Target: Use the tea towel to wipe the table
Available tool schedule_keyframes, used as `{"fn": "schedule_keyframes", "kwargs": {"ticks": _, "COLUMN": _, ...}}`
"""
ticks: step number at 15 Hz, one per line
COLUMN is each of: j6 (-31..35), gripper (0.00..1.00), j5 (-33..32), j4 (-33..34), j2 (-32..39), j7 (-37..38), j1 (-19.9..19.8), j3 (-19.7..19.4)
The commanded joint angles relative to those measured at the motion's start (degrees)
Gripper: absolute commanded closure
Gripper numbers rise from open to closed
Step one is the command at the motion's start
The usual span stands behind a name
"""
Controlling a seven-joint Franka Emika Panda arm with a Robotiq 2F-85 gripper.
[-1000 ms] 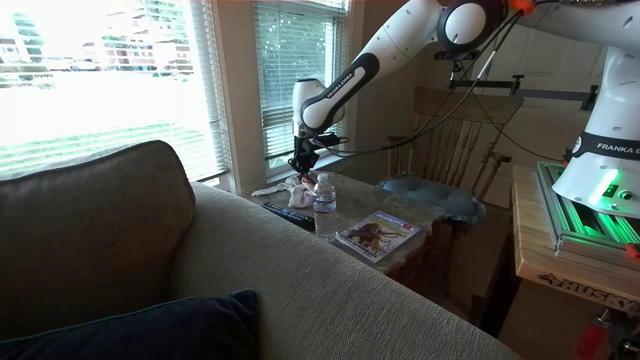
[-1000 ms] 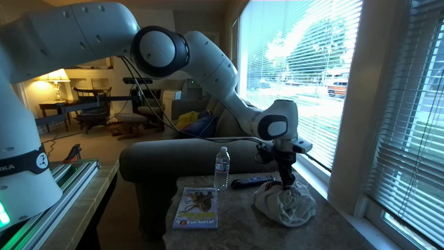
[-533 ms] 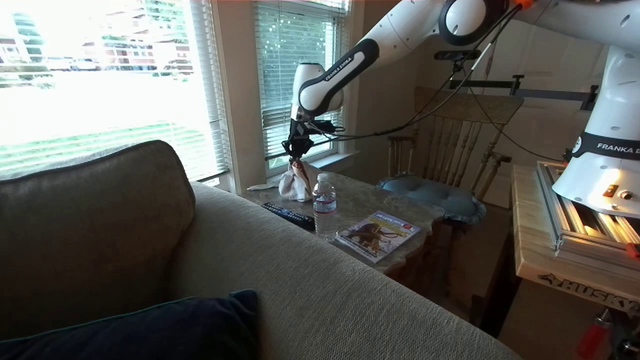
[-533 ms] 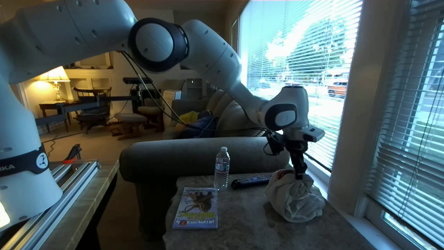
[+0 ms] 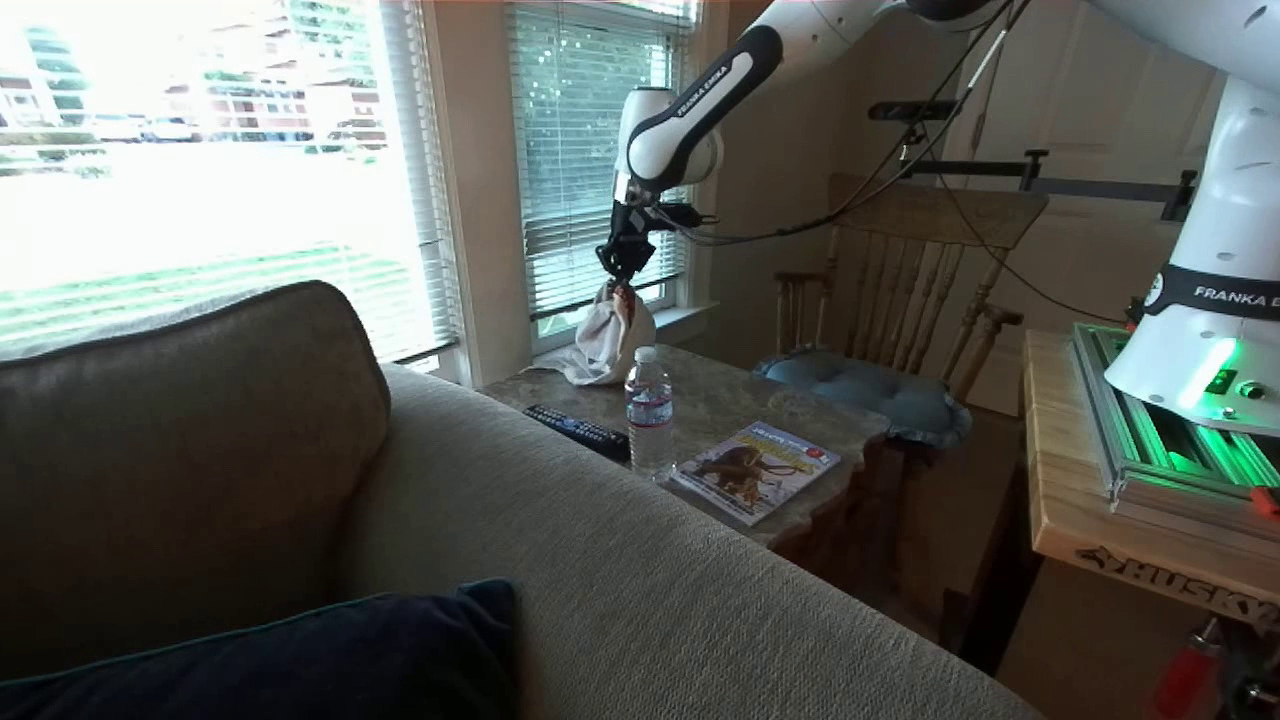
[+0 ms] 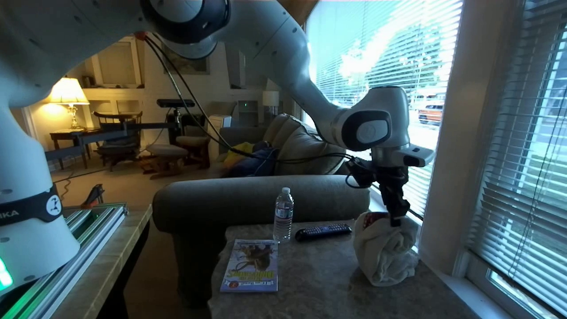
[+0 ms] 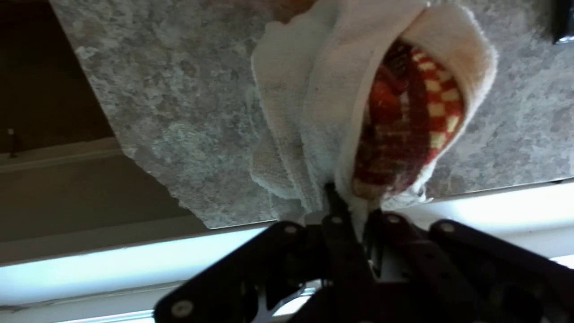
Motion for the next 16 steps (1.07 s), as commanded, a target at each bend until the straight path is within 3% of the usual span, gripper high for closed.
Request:
{"fn": "schedule_keyframes", "kwargs": {"ticks": 1, "j6": -0.49, "gripper": 0.97, "j5": -1.74, "j4": -13.45, "j2": -9.66, "j7": -4.01, "j1": 0.27, "j3": -1.99}}
{"fn": "schedule_keyframes", "kwargs": {"ticks": 9, "j6": -11.29, "gripper": 0.97, "j5": -12.38, "j4": -26.17, "j2": -19.13, "j7": -9.49, "j1": 2.36, "j3": -6.16}}
{"fn": "schedule_keyframes", "kwargs": {"ticks": 16, "j6": -16.88, "gripper": 0.97, "j5": -23.97, "j4": -27.19, "j2": -16.72, "j7": -4.94, "j1": 6.63, "j3": -8.08}}
